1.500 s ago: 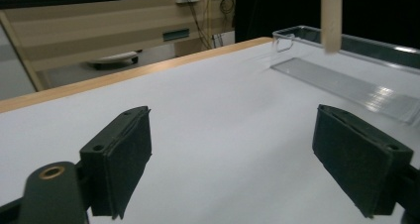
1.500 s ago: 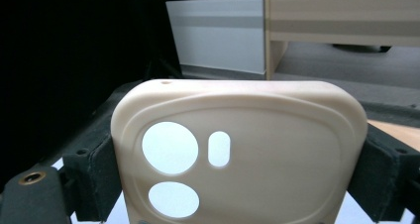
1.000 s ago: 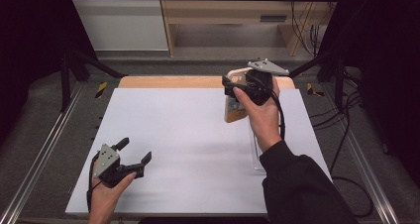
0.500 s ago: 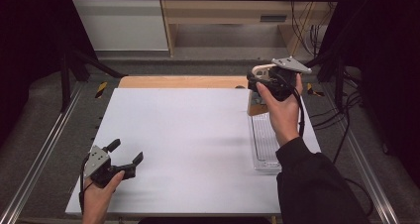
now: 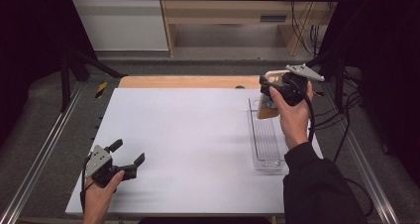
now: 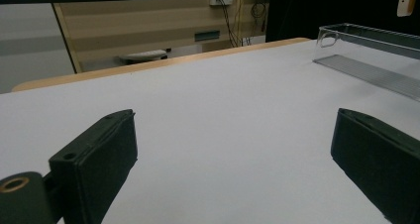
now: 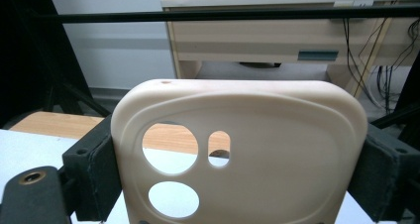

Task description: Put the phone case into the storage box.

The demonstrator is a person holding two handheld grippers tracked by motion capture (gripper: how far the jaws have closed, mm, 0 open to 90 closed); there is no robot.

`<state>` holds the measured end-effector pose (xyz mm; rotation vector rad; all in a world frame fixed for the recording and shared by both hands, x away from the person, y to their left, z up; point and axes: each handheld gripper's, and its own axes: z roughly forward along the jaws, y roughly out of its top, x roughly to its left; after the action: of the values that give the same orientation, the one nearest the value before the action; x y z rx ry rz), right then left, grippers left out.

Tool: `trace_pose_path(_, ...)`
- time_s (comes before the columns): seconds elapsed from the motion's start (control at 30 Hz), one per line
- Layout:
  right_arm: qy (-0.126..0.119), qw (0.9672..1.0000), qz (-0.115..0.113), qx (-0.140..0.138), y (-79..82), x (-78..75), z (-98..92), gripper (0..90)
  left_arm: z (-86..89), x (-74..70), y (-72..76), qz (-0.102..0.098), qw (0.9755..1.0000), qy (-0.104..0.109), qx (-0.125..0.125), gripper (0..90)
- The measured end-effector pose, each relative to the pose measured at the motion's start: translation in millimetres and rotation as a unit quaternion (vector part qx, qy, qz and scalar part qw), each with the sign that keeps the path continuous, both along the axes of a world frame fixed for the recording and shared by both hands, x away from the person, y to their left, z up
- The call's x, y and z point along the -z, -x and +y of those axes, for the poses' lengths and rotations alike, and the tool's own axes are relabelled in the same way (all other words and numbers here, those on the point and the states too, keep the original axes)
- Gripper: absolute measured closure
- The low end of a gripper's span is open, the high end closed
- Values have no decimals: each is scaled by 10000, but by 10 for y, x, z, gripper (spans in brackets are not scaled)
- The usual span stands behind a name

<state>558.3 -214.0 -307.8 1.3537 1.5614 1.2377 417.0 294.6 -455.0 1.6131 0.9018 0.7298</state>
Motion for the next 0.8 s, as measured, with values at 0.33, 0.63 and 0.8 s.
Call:
trace_pose_path(0.33, -18, 9999, 1, 169, -71, 123, -18, 113, 18, -9, 29, -39, 10000, -9, 7, 36)
trace_pose_path(0.63, 19, 9993, 26, 369, -221, 294, 40, 112, -2, 7, 9, -9, 10000, -54, 59, 36)
trace_pose_path(0.8, 32, 9988, 64, 488, -293, 397, 51, 112, -20, 7, 13, -5, 9999, -90, 100, 36)
